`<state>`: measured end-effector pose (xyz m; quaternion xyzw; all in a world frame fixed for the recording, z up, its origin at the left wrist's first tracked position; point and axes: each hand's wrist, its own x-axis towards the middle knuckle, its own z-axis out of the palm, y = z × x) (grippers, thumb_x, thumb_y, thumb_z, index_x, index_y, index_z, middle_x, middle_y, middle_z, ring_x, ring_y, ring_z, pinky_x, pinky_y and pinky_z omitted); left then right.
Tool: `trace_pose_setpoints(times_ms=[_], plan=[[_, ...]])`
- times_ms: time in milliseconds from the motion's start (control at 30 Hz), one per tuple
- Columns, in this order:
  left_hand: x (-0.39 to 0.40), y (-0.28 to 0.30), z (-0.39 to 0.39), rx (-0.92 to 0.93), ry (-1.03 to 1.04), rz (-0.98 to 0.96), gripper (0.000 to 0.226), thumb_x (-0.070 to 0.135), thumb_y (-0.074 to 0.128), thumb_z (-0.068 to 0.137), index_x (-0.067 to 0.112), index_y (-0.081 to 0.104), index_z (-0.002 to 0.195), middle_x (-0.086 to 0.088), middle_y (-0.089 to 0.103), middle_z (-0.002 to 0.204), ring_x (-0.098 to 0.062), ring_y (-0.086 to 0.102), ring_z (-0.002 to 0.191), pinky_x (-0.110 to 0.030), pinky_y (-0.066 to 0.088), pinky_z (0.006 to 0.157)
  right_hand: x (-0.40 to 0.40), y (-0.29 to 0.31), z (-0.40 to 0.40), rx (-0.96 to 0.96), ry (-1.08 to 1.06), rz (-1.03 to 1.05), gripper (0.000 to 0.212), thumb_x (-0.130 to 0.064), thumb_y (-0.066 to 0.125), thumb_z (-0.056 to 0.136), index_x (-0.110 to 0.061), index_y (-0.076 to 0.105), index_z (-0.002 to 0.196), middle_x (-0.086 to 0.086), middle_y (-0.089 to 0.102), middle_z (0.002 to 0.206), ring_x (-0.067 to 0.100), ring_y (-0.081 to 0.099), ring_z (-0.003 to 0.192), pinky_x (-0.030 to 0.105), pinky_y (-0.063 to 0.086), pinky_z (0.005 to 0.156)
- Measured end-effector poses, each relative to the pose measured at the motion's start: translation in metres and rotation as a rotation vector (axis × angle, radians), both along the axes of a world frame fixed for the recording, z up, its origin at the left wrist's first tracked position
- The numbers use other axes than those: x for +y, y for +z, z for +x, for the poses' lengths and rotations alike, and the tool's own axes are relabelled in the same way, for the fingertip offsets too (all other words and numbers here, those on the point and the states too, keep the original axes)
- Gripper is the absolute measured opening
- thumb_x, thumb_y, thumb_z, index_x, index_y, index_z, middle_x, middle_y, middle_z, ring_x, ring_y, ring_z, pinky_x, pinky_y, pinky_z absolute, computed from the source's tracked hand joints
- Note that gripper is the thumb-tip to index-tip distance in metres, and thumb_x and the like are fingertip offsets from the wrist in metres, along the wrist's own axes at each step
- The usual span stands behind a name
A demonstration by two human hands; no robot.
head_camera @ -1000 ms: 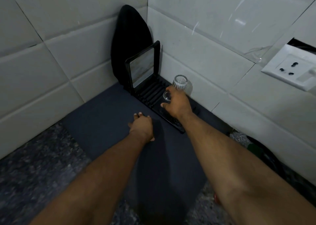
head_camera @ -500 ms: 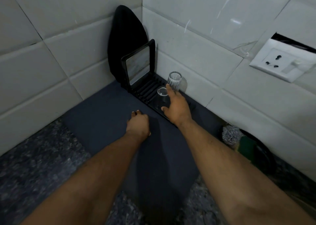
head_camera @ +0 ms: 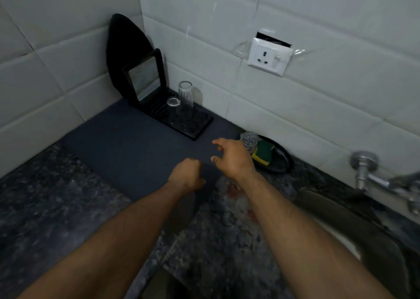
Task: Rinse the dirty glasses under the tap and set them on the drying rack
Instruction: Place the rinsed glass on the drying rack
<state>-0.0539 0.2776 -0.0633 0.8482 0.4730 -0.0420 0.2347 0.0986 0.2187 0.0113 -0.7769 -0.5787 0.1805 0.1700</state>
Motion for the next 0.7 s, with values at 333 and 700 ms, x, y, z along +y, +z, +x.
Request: trace_pose_setpoints(times_ms=[333, 700], plan=[[-0.172, 0.028, 0.031, 0.099, -0.173, 0.161, 0.028, 0.035, 0.064, 0.08, 0.018, 0.071, 0.1, -0.007, 0.07, 0.095, -0.031, 0.068, 0.09, -0.038, 0.058, 0.074, -0.178, 0.023, 0.055, 0.003, -0.202, 0.023, 0.06, -0.042, 0.084, 0.077, -0.025, 0.07, 0.132, 0.002, 0.074, 0.118, 0.024, 0.069, 0.111, 0.041, 0.059, 0.093], [-0.231, -0.01, 0.069, 0.08, -0.167, 0.105, 0.032, 0.027, 0.073, 0.08, 0.012, 0.06, 0.105, -0.013, 0.061, 0.113, -0.032, 0.062, 0.105, -0.04, 0.054, 0.08, -0.226, -0.045, 0.078, 0.212, -0.289, -0.08, 0.1, -0.035, 0.1, 0.058, -0.022, 0.05, 0.143, 0.004, 0.066, 0.131, 0.025, 0.063, 0.122, 0.041, 0.053, 0.104]])
